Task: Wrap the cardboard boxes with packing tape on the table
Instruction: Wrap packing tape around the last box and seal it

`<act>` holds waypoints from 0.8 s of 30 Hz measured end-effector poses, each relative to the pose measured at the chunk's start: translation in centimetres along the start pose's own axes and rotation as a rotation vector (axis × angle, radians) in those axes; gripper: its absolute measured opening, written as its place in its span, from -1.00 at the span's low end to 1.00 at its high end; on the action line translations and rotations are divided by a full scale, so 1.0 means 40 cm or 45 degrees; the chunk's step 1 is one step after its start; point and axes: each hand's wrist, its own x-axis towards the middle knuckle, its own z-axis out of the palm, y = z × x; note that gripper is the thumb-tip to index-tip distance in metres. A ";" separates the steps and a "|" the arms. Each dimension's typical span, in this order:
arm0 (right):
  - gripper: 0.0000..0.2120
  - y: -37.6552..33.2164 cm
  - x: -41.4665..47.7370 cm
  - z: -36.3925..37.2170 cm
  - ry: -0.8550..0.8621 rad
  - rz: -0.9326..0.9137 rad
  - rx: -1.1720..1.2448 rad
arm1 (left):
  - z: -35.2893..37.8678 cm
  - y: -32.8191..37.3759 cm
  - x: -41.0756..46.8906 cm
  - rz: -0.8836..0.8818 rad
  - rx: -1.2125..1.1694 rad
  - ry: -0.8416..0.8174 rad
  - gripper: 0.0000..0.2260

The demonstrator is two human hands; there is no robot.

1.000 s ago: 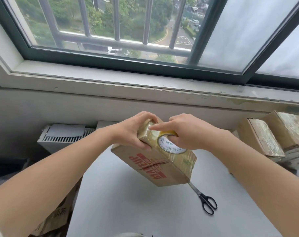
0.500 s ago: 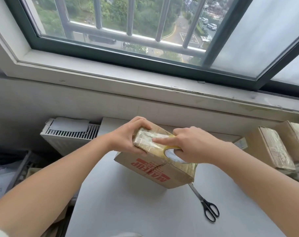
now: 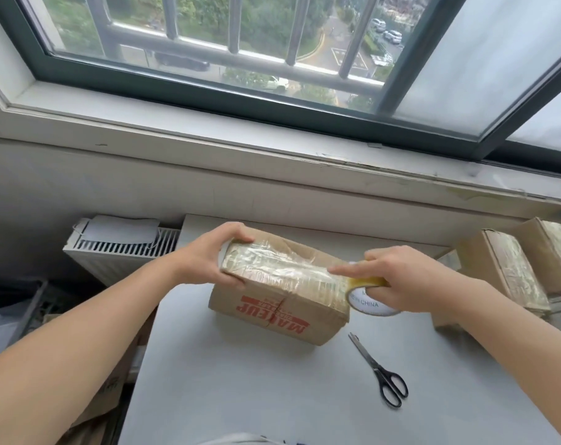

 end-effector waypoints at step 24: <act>-0.17 0.116 -0.175 0.301 0.192 0.066 0.103 | 0.053 -0.021 -0.019 -0.027 0.036 0.029 -0.23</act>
